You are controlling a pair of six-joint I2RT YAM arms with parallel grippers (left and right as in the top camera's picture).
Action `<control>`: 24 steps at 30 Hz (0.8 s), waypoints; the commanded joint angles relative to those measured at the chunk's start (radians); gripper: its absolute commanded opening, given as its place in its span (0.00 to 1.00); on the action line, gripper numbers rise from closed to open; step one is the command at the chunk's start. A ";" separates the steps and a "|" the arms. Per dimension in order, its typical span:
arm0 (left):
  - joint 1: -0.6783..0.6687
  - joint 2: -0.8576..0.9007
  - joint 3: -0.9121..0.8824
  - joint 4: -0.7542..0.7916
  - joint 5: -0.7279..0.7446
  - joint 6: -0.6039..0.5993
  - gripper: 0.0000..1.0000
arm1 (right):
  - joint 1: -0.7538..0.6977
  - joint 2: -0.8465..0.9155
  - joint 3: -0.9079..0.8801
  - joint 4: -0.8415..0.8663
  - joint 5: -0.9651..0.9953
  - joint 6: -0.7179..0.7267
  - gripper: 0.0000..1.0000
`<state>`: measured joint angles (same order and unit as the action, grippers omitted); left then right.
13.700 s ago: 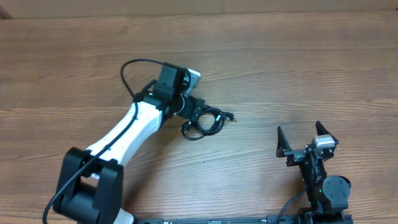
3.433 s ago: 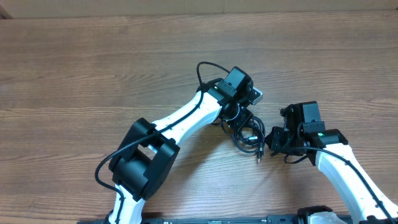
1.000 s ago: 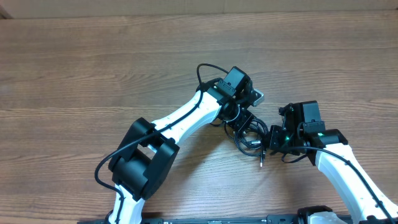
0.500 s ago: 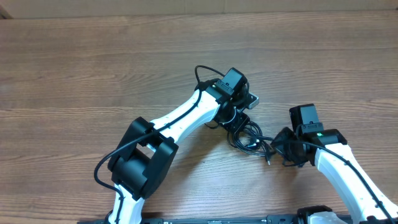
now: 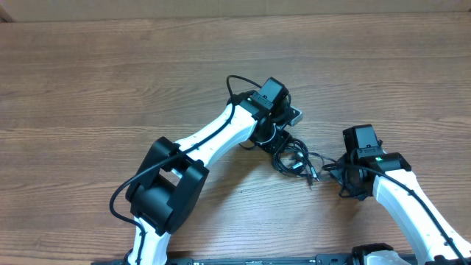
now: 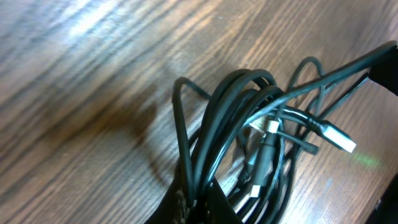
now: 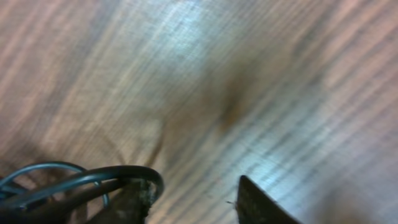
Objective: Untangle cables
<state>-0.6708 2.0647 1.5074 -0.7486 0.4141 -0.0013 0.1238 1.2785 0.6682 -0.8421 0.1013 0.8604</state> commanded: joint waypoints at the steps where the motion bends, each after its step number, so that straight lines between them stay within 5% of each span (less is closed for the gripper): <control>1: 0.018 -0.006 0.042 -0.004 -0.021 0.005 0.04 | -0.007 -0.002 0.007 0.068 -0.074 -0.177 0.50; 7: 0.018 -0.006 0.065 -0.027 -0.018 0.048 0.04 | -0.007 -0.002 0.009 0.196 -0.332 -0.521 0.60; 24: 0.030 -0.119 0.090 -0.061 0.026 0.084 0.04 | -0.006 -0.002 0.040 0.250 -0.504 -0.634 0.58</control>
<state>-0.6472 1.9873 1.5681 -0.8127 0.4049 0.0593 0.1192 1.2785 0.6781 -0.5896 -0.3176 0.2794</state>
